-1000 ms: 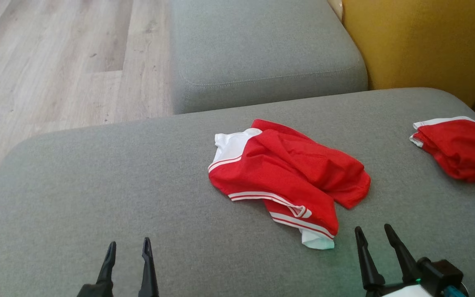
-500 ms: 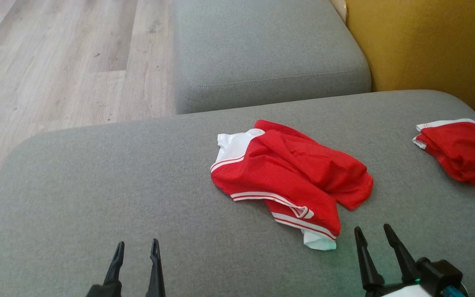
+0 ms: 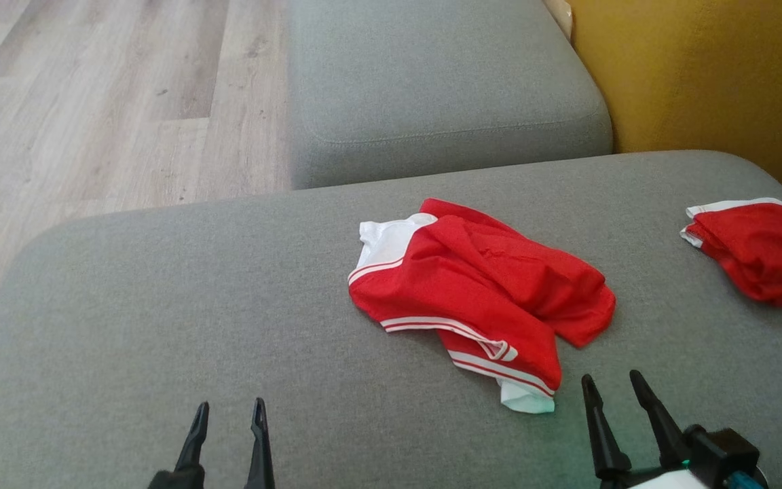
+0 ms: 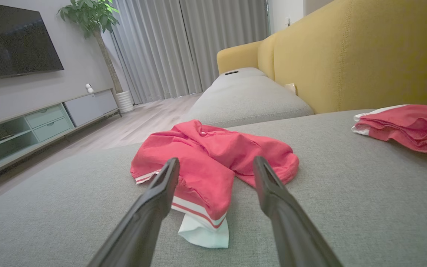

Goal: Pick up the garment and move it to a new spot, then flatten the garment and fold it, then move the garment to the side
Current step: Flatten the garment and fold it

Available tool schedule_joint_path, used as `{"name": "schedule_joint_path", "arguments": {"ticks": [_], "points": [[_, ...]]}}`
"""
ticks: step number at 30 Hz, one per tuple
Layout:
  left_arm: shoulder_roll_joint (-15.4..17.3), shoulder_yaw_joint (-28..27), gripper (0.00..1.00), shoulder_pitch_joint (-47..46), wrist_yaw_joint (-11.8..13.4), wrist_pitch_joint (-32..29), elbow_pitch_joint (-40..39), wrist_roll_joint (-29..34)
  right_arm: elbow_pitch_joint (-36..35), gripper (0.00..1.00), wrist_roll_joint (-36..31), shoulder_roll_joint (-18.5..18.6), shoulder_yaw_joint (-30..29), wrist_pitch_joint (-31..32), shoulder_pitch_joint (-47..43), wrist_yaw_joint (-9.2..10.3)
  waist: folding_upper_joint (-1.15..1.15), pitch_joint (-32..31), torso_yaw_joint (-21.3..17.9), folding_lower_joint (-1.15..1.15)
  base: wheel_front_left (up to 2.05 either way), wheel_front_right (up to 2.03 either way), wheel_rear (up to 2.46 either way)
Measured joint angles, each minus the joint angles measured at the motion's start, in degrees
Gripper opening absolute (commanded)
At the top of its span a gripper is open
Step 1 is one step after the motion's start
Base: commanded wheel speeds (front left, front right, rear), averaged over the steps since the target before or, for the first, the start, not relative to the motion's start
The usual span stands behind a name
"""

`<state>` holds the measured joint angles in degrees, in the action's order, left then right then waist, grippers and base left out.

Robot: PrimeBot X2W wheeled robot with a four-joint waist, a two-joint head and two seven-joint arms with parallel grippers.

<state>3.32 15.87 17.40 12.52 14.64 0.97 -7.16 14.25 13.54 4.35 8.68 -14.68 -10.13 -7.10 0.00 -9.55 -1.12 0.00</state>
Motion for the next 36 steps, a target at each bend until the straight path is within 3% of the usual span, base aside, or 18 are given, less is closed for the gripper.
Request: {"name": "schedule_joint_path", "arguments": {"ticks": [21,24,29,31,36], "points": [[0.0,0.5,1.00,0.1,-1.2,0.0,0.9,0.0,0.1,1.00,0.0,0.0,0.1,0.0,-0.2,0.00,0.00,0.1,0.2,0.00,0.00,0.00,0.00],[0.0,1.9,1.00,0.1,-3.9,0.0,1.0,-3.7,-0.5,1.00,0.2,0.0,0.3,0.0,-0.2,0.00,0.00,0.6,0.0,0.00,0.00,0.00,0.00],[0.0,8.4,1.00,-1.4,-13.5,0.0,7.4,-9.3,-2.5,1.00,0.6,0.1,1.0,0.0,0.0,0.00,0.00,2.2,-1.0,0.00,0.00,0.00,0.00],[0.2,11.6,1.00,-4.4,-15.1,0.0,11.1,-9.5,-3.7,1.00,1.0,0.3,1.3,0.0,0.6,0.00,0.00,3.1,-1.8,0.00,0.00,0.00,0.00],[0.5,20.1,1.00,-14.6,-16.1,0.0,17.7,-17.7,-5.9,1.00,1.1,1.1,2.4,0.0,3.1,0.00,0.00,6.0,-4.8,0.00,0.00,0.00,0.00]]}}
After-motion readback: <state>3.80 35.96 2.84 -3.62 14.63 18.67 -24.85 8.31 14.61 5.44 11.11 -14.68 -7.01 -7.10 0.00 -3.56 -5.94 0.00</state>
